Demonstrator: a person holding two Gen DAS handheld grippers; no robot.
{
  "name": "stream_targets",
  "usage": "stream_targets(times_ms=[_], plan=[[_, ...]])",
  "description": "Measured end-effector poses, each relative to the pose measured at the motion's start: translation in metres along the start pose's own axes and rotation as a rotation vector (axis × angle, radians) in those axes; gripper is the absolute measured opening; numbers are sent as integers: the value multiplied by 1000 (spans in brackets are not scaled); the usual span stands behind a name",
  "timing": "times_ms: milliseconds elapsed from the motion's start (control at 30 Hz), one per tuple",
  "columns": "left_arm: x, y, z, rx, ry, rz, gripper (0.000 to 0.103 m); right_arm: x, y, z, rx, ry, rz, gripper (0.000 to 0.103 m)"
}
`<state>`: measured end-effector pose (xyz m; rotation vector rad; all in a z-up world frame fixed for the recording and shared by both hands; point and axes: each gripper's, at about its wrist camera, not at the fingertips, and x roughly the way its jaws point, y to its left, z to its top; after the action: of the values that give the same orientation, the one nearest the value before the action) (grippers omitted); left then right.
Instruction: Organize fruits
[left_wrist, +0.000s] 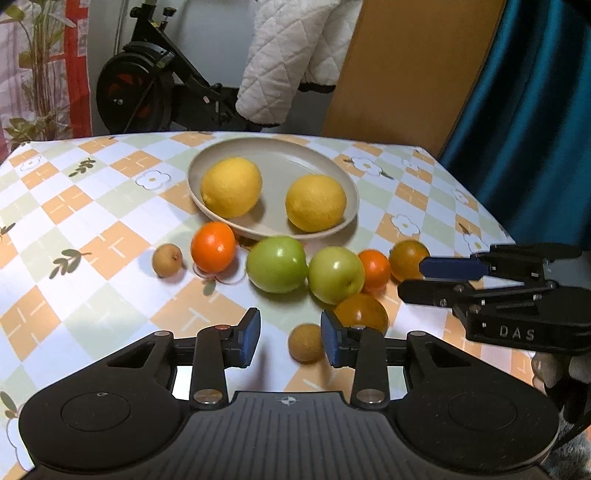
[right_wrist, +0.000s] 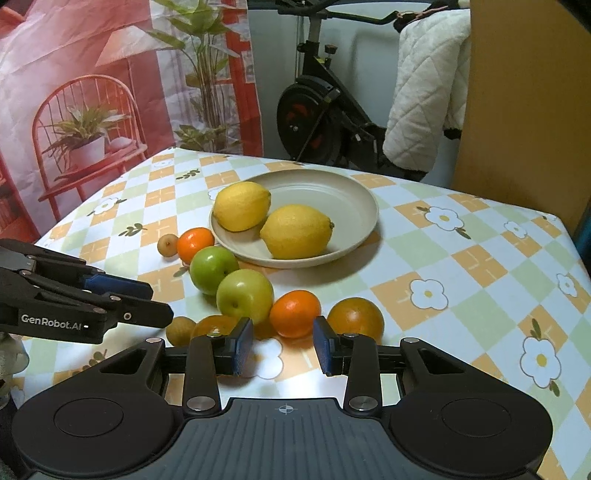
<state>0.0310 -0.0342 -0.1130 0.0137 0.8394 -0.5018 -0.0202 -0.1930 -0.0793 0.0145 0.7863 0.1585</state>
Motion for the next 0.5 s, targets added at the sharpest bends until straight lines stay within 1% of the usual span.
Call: stream_targets(times_ms=[133,233,333,433,500], plan=[[-7,11,11,-14,-23,28,38,0,11,8,-18,-11,30,33],[-15,24,19,-18,-44,63,38,4,26,14,-52,-8,66,33],[-21,37,24,-28,-57,100,38,14,45,20,-88,13,107,33],[-22,49,25,-65,-60,118,38,24,63,21,-125,40,138,33],[-22,56,24,-83,-59,124,38,30,72,22,-141,62,142,32]])
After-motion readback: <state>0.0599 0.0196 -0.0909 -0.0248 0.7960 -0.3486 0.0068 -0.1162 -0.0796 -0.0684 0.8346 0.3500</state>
